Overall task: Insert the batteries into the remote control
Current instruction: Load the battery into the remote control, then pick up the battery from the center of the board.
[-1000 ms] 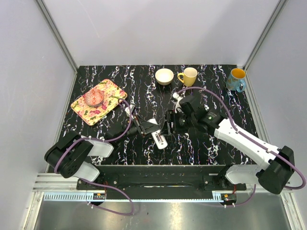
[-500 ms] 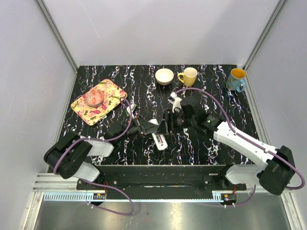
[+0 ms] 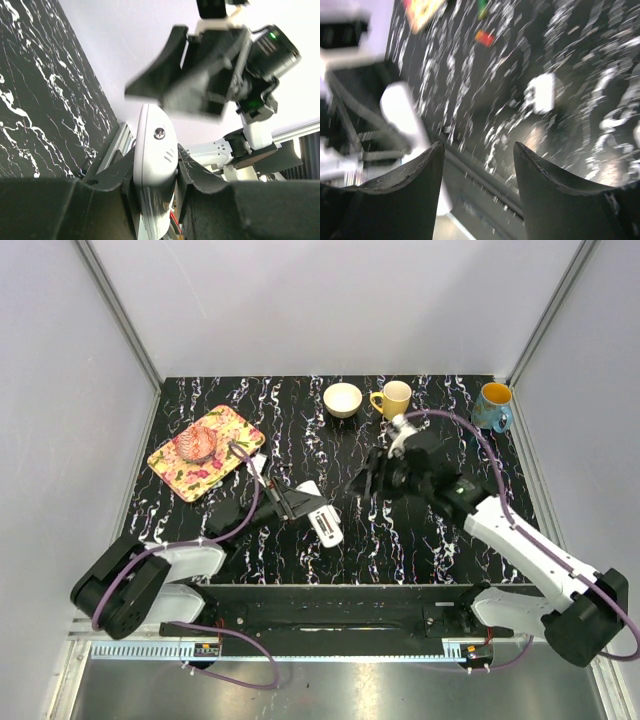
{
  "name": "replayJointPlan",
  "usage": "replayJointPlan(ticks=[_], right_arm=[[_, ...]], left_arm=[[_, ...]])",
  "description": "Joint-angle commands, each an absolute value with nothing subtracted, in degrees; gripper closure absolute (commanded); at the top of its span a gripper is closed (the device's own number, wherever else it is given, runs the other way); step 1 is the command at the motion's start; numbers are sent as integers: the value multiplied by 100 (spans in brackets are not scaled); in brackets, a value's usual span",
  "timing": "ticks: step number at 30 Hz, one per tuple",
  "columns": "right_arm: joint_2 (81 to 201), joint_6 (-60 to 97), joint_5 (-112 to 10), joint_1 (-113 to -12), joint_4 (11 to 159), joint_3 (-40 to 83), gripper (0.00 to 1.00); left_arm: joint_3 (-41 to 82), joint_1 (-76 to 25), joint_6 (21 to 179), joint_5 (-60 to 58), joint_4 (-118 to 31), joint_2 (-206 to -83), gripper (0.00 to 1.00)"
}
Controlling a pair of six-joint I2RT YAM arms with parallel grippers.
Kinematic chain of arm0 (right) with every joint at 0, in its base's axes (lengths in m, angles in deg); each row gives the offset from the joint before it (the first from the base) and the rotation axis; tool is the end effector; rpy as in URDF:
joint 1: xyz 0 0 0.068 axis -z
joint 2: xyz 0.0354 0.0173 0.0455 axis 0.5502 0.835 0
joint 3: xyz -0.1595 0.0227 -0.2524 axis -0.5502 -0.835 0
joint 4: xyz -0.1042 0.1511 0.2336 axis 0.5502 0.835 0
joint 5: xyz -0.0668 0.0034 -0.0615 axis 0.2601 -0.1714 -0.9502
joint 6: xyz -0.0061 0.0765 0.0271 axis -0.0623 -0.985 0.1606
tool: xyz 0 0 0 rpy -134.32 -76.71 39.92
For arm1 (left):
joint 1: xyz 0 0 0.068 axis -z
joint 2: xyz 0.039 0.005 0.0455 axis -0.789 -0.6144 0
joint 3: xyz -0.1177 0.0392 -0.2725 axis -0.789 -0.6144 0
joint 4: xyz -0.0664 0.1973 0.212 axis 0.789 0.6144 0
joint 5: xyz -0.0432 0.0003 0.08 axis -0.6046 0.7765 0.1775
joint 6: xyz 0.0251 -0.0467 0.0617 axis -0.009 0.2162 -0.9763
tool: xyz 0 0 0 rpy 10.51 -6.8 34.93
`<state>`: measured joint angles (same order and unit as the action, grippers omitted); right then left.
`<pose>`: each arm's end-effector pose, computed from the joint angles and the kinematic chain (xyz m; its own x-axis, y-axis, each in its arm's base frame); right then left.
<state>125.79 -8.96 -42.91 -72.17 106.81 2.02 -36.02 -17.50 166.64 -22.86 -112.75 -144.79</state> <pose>0.2286 0.2088 0.3148 -0.7867 0.0615 -0.6143 -0.4129 0.6874 0.5975 0.2046 -0.1841 0.2084 -0.8431 -0.4480 -0.2975 0.3446 -0.0253 -0.9384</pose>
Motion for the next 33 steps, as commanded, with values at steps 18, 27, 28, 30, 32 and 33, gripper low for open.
replayJointPlan(ticks=[18, 27, 28, 30, 32, 33], right_arm=[[17099, 321, -8313, -5158, 10517, 3398, 53], [18296, 919, -8331, -4999, 10595, 4329, 57], [18375, 954, -8261, -4990, 10622, 4409, 57], [18525, 1033, -8103, -4990, 10631, 4550, 58], [18630, 1051, -7971, -4982, 10639, 4629, 58], [18665, 1051, -7944, -4982, 10648, 4708, 58]], left_arm=[[-3912, -2045, 15720, -2371, -10101, -12198, 100], [-4017, -2124, 15580, -2415, -9916, -12084, 100], [-4017, -2124, 15588, -2424, -9942, -12110, 100], [-4017, -2124, 15615, -2442, -10013, -12189, 100], [-4043, -2124, 15623, -2425, -10091, -12250, 100], [-4044, -2124, 15650, -2424, -10118, -12277, 100]])
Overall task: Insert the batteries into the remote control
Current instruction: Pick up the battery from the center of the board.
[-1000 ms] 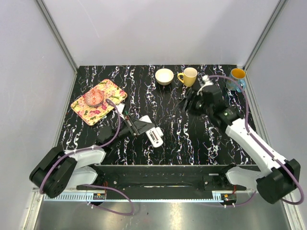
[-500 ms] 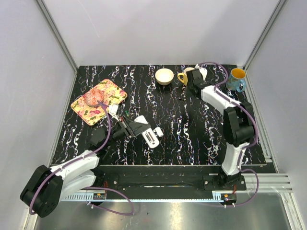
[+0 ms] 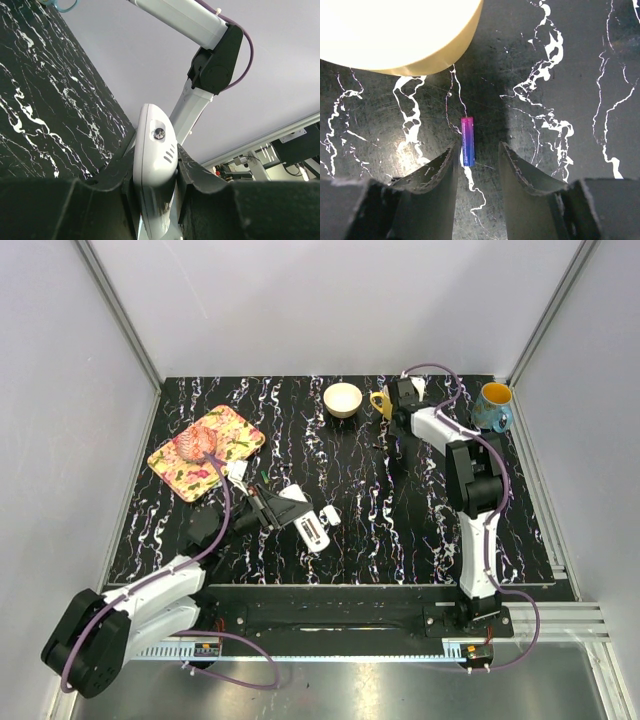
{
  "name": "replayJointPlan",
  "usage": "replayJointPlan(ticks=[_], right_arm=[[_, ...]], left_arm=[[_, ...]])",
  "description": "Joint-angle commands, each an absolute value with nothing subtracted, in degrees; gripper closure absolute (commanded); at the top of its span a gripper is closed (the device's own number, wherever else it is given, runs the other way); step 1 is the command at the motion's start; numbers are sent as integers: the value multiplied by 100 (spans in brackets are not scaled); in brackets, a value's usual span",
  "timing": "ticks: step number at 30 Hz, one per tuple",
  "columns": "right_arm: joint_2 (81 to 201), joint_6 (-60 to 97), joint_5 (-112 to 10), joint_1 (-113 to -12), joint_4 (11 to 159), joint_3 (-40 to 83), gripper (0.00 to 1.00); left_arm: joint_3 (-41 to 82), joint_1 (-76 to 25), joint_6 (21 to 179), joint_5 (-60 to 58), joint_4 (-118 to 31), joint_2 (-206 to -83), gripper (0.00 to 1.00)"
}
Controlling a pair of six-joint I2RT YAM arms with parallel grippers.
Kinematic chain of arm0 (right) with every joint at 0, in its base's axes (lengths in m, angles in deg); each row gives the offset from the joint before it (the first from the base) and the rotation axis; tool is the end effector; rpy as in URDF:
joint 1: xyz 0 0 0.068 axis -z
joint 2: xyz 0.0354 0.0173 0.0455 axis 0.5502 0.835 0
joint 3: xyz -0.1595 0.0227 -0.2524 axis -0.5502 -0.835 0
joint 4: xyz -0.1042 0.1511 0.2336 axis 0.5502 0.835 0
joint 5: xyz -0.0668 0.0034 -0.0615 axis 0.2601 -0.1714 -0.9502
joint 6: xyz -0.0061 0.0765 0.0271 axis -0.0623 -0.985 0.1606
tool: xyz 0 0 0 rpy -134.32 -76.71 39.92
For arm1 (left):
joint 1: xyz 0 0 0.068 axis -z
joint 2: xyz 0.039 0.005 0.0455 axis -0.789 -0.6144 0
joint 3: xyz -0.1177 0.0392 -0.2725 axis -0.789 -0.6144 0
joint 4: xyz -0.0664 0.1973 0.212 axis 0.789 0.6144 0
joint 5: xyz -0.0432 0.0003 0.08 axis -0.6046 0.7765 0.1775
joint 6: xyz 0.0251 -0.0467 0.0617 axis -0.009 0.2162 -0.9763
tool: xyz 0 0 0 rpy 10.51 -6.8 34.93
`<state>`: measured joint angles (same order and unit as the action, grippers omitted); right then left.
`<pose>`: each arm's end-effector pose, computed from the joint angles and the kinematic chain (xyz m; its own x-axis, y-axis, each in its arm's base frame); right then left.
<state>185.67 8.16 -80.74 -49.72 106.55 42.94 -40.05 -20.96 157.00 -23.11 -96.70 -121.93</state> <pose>0.5394 0.1309 0.1588 -0.7252 0.0723 -0.6848 0.1838 0.9787 -0.0913 0.1753 -0.1475 0.2382 -0.7279 -0.4998 -0.4694 0.5137 0.0559 -0.8562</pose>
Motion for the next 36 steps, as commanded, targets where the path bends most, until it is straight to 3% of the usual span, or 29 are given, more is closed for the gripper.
replayJointPlan(ticks=[1, 8, 18, 25, 26, 29, 36], right_arm=[[18709, 1069, -7935, -4973, 10666, 4752, 58], [19105, 1157, -7822, -4929, 10806, 5052, 59], [19325, 1131, -7786, -4885, 10885, 5087, 68], [19176, 929, -7733, -4867, 10885, 4789, 85], [19089, 824, -7716, -4867, 10877, 4640, 92], [18764, 578, -7707, -4867, 10772, 4237, 100], [17086, 155, -7645, -5016, 10464, 2935, 100]], left_arm=[[-4044, -2116, 15650, -2433, -10136, -12303, 100], [-4026, -2124, 15667, -2468, -10189, -12444, 100], [-3947, -2124, 15667, -2460, -10127, -12514, 100], [-4000, -2116, 15764, -2460, -10320, -12602, 100], [-4017, -2124, 15782, -2460, -10355, -12602, 100], [-4052, -2124, 15808, -2460, -10408, -12576, 100], [-4087, -2124, 15799, -2398, -10400, -12470, 100]])
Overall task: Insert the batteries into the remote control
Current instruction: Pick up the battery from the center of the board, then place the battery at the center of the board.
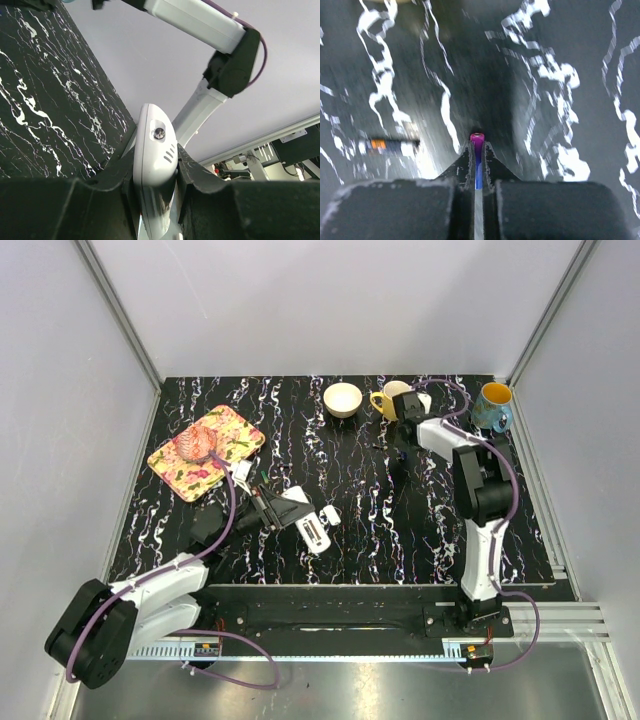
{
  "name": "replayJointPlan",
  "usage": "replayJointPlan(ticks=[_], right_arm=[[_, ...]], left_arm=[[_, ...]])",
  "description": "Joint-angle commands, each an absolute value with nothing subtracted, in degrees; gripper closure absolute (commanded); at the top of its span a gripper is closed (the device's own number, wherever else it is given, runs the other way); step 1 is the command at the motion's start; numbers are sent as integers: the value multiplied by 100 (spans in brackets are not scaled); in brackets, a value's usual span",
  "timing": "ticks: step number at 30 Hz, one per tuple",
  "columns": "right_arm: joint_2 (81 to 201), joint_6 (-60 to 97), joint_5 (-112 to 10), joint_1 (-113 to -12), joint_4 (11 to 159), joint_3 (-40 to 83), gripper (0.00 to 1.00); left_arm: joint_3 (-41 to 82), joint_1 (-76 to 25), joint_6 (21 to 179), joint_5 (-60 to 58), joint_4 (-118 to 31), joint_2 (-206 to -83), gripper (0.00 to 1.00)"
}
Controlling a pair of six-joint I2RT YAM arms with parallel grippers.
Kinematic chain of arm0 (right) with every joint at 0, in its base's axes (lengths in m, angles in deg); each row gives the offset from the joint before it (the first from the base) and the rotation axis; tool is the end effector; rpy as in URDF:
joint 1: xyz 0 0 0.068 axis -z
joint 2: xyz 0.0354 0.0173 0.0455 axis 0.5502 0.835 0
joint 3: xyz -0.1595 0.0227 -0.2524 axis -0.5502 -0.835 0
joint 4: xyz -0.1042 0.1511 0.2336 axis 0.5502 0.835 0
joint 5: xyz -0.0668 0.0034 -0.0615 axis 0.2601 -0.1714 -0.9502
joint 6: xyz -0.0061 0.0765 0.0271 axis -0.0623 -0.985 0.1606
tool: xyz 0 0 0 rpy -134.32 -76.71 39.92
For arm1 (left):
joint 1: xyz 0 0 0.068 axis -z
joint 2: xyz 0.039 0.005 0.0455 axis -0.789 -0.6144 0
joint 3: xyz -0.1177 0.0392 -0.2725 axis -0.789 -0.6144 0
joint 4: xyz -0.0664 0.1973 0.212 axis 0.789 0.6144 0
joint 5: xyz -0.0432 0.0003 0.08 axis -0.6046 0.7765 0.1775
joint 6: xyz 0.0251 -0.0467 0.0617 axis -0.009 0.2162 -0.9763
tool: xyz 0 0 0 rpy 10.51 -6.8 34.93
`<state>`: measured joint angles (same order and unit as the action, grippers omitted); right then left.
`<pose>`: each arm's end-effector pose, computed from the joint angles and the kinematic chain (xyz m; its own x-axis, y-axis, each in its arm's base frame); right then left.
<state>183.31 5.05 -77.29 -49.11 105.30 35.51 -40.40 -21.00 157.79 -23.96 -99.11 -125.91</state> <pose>0.5157 0.1222 0.1347 -0.7683 0.1247 -0.6279 0.1941 0.9800 -0.0429 0.1798 -0.1511 0.2268 -0.7538 -0.4812 -0.4475 0.4810 0.0599 -0.8747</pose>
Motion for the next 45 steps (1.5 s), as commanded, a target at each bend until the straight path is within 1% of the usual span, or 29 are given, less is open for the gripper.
replayJointPlan(ticks=[1, 2, 7, 9, 14, 23, 32, 37, 40, 43, 44, 45], right_arm=[[16866, 155, -7680, -5086, 10446, 2768, 100], [16455, 181, -7733, -5191, 10446, 2445, 100], [15276, 173, -7953, -5956, 10569, 1529, 100], [15011, 111, -7900, -6271, 10569, 1072, 100], [14491, -3, -7506, -6572, 10455, 185, 100], [14693, 129, -7461, -6713, 10279, -256, 100], [15009, 146, -7487, -6731, 10165, -380, 100], [15150, 32, -7653, -6731, 10164, -301, 100], [15229, -520, -8021, -6722, 10453, -55, 100], [15142, -1556, -8181, -6678, 10542, 86, 100], [15124, -2246, -8242, -6643, 10586, 129, 100], [15106, -2592, -8286, -6608, 10621, 165, 100]], left_arm=[[-4096, -2124, 15808, -2398, -10426, -12479, 100], [-4105, -2124, 15817, -2381, -10504, -12488, 100], [-4193, -2124, 15931, -2433, -11031, -12672, 100], [-4254, -2133, 16019, -2468, -11234, -12751, 100], [-4324, -2124, 16142, -2548, -11322, -12998, 100], [-4273, -2133, 16098, -2749, -11349, -13138, 100], [-4105, -2133, 16221, -3022, -11568, -13437, 100], [-4149, -2124, 16274, -2970, -11621, -13525, 100], [-4158, -2133, 16274, -2943, -11595, -13508, 100], [-4167, -2124, 16239, -2882, -11490, -13446, 100], [-4167, -2133, 16204, -2864, -11455, -13411, 100], [-4167, -2133, 16186, -2846, -11402, -13350, 100]])
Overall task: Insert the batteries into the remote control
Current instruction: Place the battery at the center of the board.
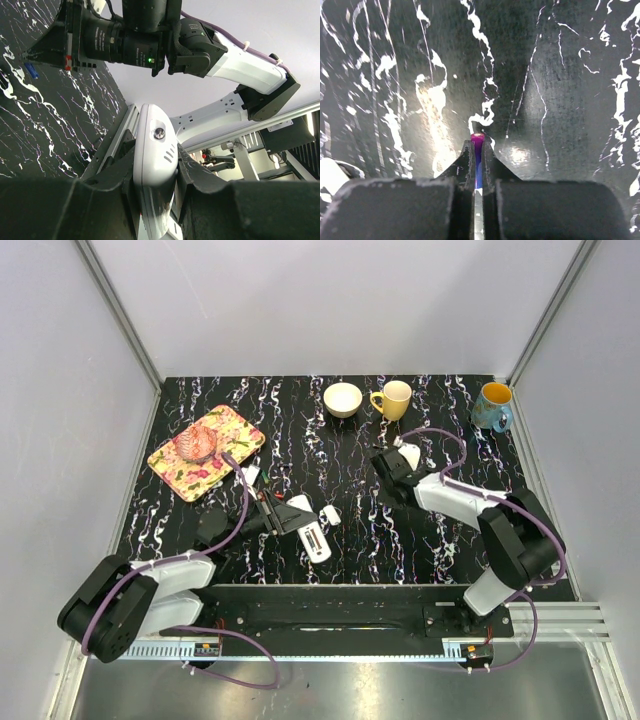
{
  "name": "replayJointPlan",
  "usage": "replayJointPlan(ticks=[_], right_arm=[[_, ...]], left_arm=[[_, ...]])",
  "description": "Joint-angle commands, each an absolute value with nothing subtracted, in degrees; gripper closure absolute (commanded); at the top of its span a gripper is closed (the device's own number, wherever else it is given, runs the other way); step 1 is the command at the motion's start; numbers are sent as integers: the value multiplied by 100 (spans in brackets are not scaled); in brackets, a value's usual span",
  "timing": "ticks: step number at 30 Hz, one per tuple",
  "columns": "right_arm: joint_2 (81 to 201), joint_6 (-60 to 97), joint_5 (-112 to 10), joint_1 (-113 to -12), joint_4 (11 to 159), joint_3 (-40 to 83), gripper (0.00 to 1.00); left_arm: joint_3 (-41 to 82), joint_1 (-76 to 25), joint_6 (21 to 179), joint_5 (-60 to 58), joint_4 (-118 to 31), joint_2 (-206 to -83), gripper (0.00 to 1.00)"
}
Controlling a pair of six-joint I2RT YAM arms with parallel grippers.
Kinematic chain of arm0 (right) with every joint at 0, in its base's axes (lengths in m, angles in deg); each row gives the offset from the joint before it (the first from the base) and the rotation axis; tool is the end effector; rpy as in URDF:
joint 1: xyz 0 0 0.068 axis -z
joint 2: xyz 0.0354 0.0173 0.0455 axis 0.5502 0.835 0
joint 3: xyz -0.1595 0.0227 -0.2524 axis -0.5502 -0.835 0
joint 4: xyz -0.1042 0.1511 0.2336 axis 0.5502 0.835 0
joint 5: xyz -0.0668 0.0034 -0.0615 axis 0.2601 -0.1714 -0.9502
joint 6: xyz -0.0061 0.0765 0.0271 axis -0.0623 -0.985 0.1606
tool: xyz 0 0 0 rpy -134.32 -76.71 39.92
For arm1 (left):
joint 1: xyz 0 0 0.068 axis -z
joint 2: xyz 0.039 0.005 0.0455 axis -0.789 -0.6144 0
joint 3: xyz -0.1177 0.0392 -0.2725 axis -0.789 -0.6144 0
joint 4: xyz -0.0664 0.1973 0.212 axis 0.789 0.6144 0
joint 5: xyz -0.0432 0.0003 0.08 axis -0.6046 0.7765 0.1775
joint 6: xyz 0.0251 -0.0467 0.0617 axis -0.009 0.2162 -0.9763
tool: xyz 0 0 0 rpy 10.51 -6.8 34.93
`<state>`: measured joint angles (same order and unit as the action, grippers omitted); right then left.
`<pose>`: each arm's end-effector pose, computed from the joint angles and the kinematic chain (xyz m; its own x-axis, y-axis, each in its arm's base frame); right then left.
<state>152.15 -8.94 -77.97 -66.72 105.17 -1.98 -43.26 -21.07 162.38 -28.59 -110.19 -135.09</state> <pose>0.3083 0.1753 0.1455 -0.8235 0.0948 -0.5594 0.0904 0.9953 0.0355 0.1773 -0.1548 0.1996 -0.8269 -0.4127 -0.3819 0.4152 0.0098 -0.9097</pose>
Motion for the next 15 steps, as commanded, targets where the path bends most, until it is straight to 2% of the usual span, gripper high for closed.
replayJointPlan(ticks=[1, 2, 11, 15], right_arm=[[15141, -2918, -8296, -6555, 10770, 209, 100], [15159, -3652, -8330, -6520, 10876, 313, 100], [15527, -6756, -8726, -6159, 11570, 542, 100], [16107, -7376, -8604, -6002, 12167, 876, 100]], left_arm=[[-4175, -2133, 16177, -2811, -11323, -13306, 100], [-4184, -2124, 16169, -2802, -11288, -13271, 100], [-4114, -2133, 16020, -2557, -10462, -12647, 100], [-4175, -2133, 15914, -2433, -10180, -12270, 100]])
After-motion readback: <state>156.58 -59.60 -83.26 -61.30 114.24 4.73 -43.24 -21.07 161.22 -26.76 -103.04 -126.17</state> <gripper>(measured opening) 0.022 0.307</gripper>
